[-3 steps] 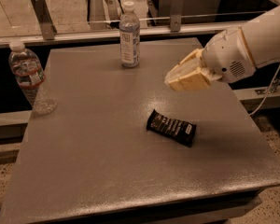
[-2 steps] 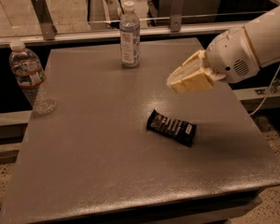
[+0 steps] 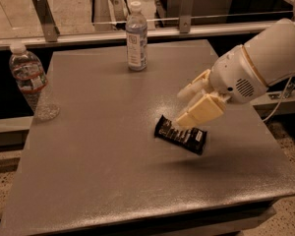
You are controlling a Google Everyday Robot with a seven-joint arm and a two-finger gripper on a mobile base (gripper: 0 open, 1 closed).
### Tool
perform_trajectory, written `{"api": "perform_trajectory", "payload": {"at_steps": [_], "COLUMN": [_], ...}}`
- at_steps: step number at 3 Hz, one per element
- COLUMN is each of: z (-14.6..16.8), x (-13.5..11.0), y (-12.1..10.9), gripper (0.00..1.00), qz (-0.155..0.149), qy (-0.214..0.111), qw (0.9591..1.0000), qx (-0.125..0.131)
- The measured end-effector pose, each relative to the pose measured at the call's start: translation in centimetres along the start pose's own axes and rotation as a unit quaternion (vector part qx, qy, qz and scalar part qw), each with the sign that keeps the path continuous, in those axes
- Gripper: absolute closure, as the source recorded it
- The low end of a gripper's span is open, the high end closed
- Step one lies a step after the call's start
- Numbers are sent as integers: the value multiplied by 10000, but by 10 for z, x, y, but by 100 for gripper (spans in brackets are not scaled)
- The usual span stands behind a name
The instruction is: Pick rxbar chocolate
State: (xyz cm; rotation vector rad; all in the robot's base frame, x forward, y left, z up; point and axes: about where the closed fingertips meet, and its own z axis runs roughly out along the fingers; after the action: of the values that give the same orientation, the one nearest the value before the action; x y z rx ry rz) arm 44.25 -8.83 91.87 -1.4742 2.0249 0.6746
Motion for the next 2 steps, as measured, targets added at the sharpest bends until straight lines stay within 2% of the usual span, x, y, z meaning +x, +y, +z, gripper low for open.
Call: {"api": "perform_trajectory", "payload": {"at_steps": [1,2], "z": [22,36], "x": [16,29], "y": [2,-5], "gripper": [0,0], "qz": [76,119], "qy": [394,585], "qw": [9992,9980], "qx": [82,213]}}
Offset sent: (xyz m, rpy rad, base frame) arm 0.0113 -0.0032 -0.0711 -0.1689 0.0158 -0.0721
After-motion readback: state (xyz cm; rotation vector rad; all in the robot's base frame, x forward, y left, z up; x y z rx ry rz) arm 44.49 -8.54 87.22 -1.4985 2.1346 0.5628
